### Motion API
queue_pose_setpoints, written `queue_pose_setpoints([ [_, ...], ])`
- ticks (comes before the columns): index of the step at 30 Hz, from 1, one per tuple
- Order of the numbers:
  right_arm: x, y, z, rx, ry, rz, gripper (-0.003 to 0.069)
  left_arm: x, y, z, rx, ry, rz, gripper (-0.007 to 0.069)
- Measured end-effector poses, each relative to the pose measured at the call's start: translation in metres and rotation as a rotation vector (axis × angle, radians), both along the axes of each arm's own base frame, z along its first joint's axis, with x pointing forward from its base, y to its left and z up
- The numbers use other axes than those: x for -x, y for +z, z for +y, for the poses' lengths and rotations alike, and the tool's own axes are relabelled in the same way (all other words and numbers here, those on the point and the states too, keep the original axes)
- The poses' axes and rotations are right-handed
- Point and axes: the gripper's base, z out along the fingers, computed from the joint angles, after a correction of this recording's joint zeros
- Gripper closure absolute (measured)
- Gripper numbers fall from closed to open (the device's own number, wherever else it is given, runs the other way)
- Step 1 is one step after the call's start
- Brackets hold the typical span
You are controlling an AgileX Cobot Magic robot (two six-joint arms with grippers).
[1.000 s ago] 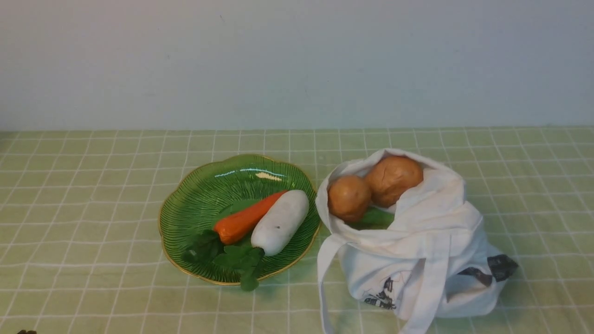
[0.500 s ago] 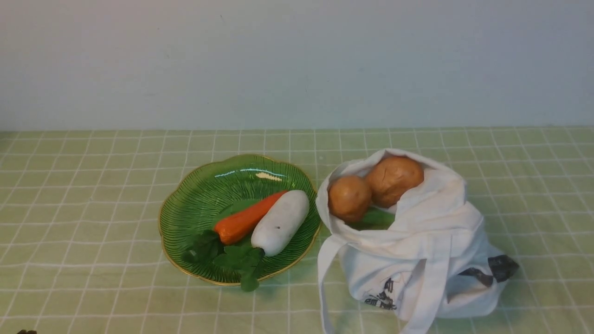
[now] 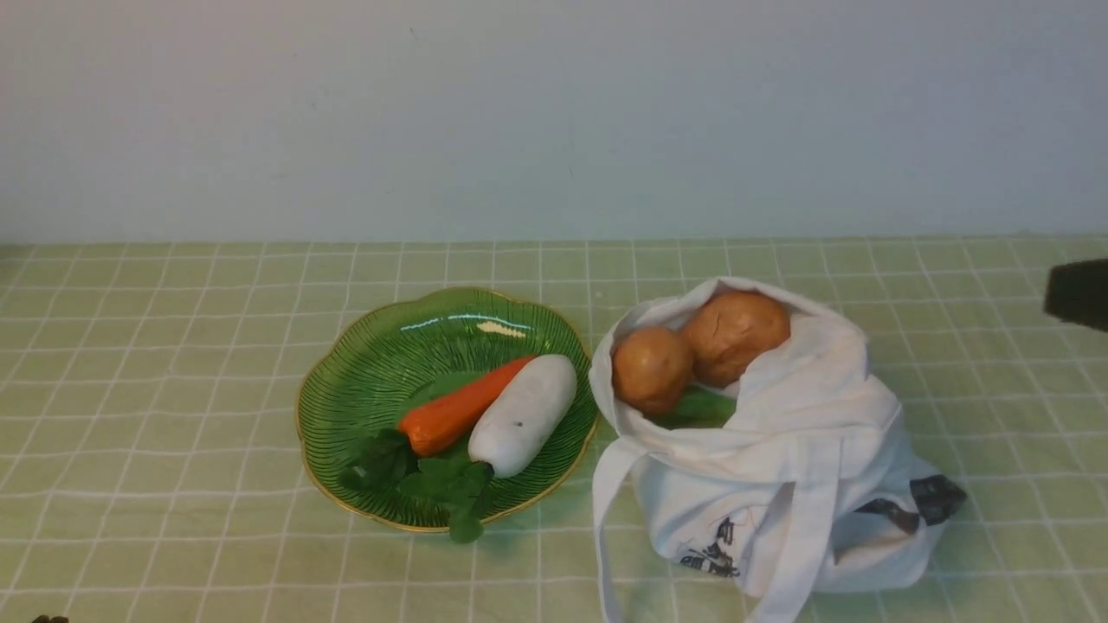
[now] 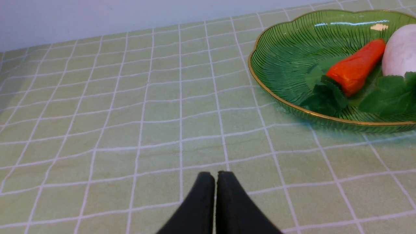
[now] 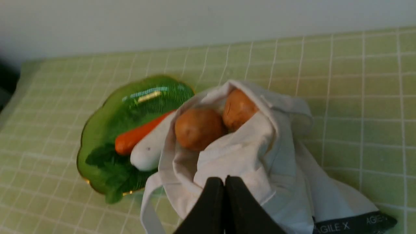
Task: Take vegetables from bag on green coffee tablecloth place on plate.
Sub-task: 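Reach into the bag and grasp the item inside with the right gripper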
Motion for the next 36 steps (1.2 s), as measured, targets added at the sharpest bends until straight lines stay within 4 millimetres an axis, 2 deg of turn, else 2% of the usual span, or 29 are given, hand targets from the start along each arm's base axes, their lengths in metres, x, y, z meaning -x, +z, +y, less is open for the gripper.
queue_pose_setpoints([
  [1, -0.002, 0.001, 0.0, 0.002, 0.001, 0.001, 0.0671, 0.0, 0.0, 0.0, 0.0, 0.0, 0.0, 0.0629],
  [2, -0.019, 0.004, 0.002, 0.03, 0.037, 0.037, 0.0671, 0.0, 0.0, 0.0, 0.0, 0.0, 0.0, 0.0629],
  [3, -0.027, 0.005, 0.006, 0.05, 0.057, 0.046, 0.0671, 0.0, 0.0, 0.0, 0.0, 0.0, 0.0, 0.0629],
  [5, -0.04, 0.004, 0.016, 0.102, 0.1, 0.069, 0.067, 0.0, 0.0, 0.0, 0.0, 0.0, 0.0, 0.0629],
  [6, -0.04, 0.003, 0.016, 0.107, 0.096, 0.071, 0.0669, 0.0, 0.0, 0.0, 0.0, 0.0, 0.0, 0.0629],
  [7, -0.049, 0.0, 0.03, 0.159, 0.134, 0.104, 0.0669, 0.0, 0.0, 0.0, 0.0, 0.0, 0.0, 0.0629],
  [8, -0.05, -0.001, 0.032, 0.166, 0.139, 0.109, 0.0669, 0.0, 0.0, 0.0, 0.0, 0.0, 0.0, 0.0629],
  [9, -0.057, -0.006, 0.047, 0.217, 0.167, 0.141, 0.0669, 0.0, 0.0, 0.0, 0.0, 0.0, 0.0, 0.0629],
  [11, -0.062, -0.011, 0.059, 0.256, 0.186, 0.164, 0.0669, 0.0, 0.0, 0.0, 0.0, 0.0, 0.0, 0.0629],
  [12, -0.068, -0.018, 0.078, 0.306, 0.217, 0.186, 0.0665, 0.0, 0.0, 0.0, 0.0, 0.0, 0.0, 0.0629],
  [13, -0.072, -0.023, 0.089, 0.337, 0.233, 0.197, 0.0661, 0.0, 0.0, 0.0, 0.0, 0.0, 0.0, 0.0629],
  [14, -0.075, -0.026, 0.092, 0.349, 0.233, 0.205, 0.0659, 0.0, 0.0, 0.0, 0.0, 0.0, 0.0, 0.0629],
  [17, -0.086, -0.037, 0.132, 0.439, 0.293, 0.206, 0.062, 0.0, 0.0, 0.0, 0.0, 0.0, 0.0, 0.0629],
  [18, -0.088, -0.04, 0.134, 0.447, 0.293, 0.21, 0.0613, 0.0, 0.0, 0.0, 0.0, 0.0, 0.0, 0.0629],
  [21, -0.099, -0.044, 0.161, 0.468, 0.31, 0.203, 0.0536, 0.0, 0.0, 0.0, 0.0, 0.0, 0.0, 0.0629],
  [24, -0.113, -0.049, 0.176, 0.474, 0.311, 0.201, 0.043, 0.0, 0.0, 0.0, 0.0, 0.0, 0.0, 0.0629],
  [25, -0.116, -0.05, 0.178, 0.475, 0.311, 0.202, 0.0422, 0.0, 0.0, 0.0, 0.0, 0.0, 0.0, 0.0629],
  [27, -0.124, -0.056, 0.183, 0.476, 0.306, 0.218, 0.0349, 0.0, 0.0, 0.0, 0.0, 0.0, 0.0, 0.0629],
  [28, -0.132, -0.063, 0.188, 0.49, 0.3, 0.233, 0.0285, 0.0, 0.0, 0.0, 0.0, 0.0, 0.0, 0.0629],
  [30, -0.139, -0.072, 0.193, 0.506, 0.299, 0.255, 0.0221, 0.0, 0.0, 0.0, 0.0, 0.0, 0.0, 0.0629],
  [31, -0.141, -0.073, 0.194, 0.508, 0.299, 0.256, 0.0214, 0.0, 0.0, 0.0, 0.0, 0.0, 0.0, 0.0629],
  [32, -0.147, -0.08, 0.197, 0.522, 0.298, 0.269, 0.0163, 0.0, 0.0, 0.0, 0.0, 0.0, 0.0, 0.0629],
  [36, -0.157, -0.092, 0.201, 0.567, 0.293, 0.273, 0.0109, 0.0, 0.0, 0.0, 0.0, 0.0, 0.0, 0.0629],
])
